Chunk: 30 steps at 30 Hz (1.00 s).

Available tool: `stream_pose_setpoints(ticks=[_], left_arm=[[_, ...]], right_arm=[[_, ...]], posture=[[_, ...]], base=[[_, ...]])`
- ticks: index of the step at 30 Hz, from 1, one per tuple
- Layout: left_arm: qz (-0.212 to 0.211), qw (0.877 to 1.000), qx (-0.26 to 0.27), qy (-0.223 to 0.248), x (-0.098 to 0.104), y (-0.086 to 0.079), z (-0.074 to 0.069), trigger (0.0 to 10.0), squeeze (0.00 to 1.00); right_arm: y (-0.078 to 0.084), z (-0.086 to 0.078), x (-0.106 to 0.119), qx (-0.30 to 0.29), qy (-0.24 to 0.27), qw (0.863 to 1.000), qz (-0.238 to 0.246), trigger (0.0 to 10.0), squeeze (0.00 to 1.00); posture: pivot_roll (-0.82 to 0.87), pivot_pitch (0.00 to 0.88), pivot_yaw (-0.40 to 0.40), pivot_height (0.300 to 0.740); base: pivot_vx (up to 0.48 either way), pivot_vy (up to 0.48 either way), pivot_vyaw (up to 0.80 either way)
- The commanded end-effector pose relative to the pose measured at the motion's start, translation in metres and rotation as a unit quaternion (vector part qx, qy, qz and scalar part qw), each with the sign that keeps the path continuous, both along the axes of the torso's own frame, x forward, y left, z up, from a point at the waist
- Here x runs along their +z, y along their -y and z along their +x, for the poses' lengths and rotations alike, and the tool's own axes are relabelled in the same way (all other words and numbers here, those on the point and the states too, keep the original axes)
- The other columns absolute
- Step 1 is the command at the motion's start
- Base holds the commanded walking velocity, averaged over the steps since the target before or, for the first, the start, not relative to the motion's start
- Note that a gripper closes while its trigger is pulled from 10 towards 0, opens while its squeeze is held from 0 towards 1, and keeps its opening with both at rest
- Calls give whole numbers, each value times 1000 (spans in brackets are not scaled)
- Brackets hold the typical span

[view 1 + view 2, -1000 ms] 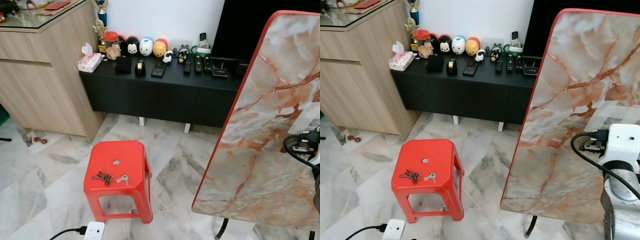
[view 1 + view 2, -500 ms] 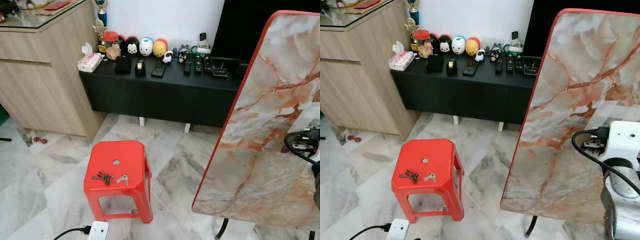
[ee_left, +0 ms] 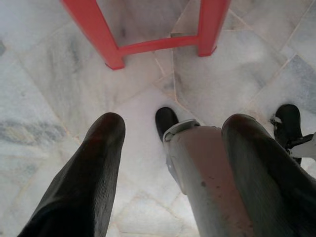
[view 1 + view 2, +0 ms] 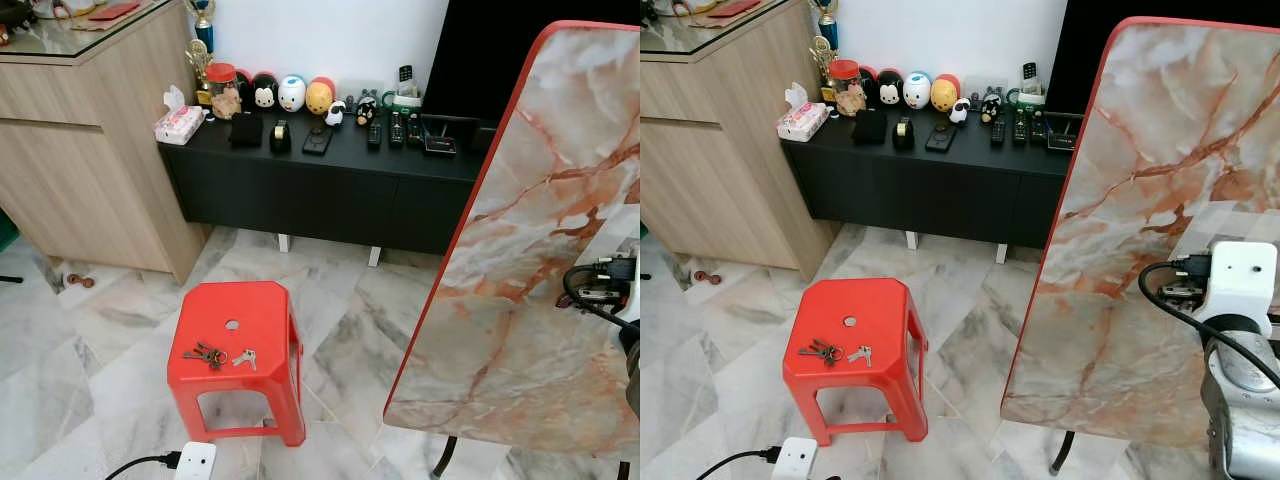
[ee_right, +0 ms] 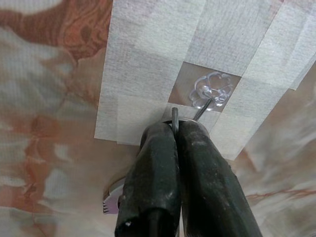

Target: Hang keys on a hook

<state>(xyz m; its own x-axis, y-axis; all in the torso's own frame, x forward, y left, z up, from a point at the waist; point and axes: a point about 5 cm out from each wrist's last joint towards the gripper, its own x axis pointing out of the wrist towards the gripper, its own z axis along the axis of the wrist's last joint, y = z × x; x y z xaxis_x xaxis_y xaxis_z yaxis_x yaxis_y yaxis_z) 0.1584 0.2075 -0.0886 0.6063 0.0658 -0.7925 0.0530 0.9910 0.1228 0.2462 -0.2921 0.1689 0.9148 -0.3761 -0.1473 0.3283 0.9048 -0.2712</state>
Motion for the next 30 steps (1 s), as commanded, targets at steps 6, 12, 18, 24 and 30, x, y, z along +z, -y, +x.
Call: stream_pose_setpoints(ticks=[6,12,18,24,30], left_arm=[[3,1000,2,-18,-3,-6,-9,10000,0],[4,1000,4,-21,-3,-9,-10,10000,0],[5,1000,5,-22,-3,-10,-11,10000,0],[4,1000,5,-23,-3,-9,-11,10000,0],[3,1000,4,-23,-4,-7,-11,10000,0]], right_arm=[[2,4,5,6,-2,1000,-2,10000,0],[1,5,4,12,-8,1000,1,10000,0],[-1,6,2,20,-11,1000,7,10000,675],[-1,6,2,23,-11,1000,10,10000,1000],[-1,8,2,25,-9,1000,11,10000,1000]], posture=[[-75,48,-40,740],[-75,48,-40,740],[-75,48,-40,740],[-74,50,-40,740],[-73,50,-40,740]], base=[[0,0,0],[0,0,0],[0,0,0],[0,0,0],[0,0,0]])
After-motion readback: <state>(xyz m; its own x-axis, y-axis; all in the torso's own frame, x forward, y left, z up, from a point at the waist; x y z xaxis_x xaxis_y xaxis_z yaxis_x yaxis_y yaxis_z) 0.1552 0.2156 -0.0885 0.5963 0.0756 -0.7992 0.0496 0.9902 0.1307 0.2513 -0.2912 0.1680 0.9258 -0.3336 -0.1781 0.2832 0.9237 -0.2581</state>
